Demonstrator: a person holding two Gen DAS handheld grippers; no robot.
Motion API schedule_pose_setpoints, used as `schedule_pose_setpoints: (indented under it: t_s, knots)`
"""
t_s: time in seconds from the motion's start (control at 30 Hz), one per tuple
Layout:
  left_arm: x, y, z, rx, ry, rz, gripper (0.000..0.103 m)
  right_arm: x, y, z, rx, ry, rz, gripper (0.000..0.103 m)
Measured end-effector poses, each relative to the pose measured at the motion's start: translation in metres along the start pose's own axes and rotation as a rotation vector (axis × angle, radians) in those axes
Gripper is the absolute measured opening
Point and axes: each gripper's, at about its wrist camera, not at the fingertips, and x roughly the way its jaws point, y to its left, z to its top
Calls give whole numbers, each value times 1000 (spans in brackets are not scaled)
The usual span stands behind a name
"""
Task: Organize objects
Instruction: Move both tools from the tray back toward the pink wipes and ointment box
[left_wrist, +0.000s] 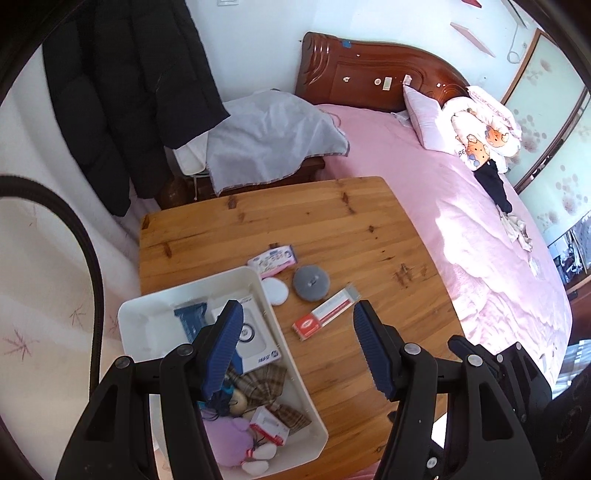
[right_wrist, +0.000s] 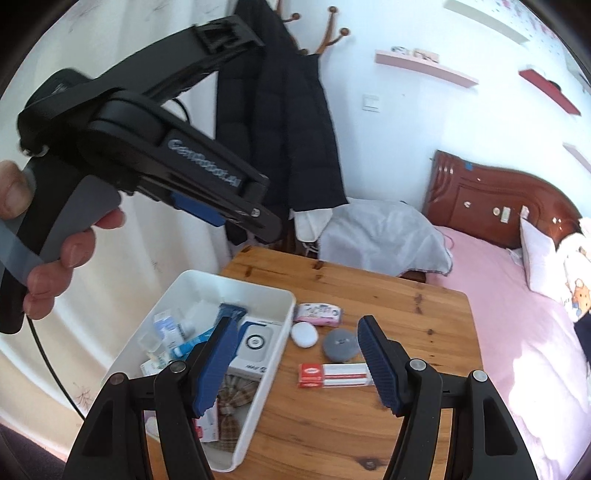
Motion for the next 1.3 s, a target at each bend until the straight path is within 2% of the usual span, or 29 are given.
schedule_pose_setpoints:
  t_s: [0.3,0.5,0.7,0.8,0.9,1.07,1.13,1.3]
  knots:
    - [26,-21,24,52,17,16,66,17,-54,-4,91,20,-28,69]
    - [50,-36,39,98,26,34,66,36,-86,-23,150,63,-32,69]
    - [90,-46,50,164,86,62,66,63,-114,-46,185,132,-21,69]
    - [118,-48,51,234,138,94,67,80,-127,-57,208,162,-9,69]
    - [152,-46,52,295,221,99,67,94,-136,-65,225,183,11,69]
    - [210,-37,49,396,357,143,67,124,-147,-70,265,230,89,69]
    - [234,-31,48,418,406,173,67,139,-150,-72,296,259,118,69]
    - [266,-23,50,460,471,207,67,177,-154,-88,435,382,213,69]
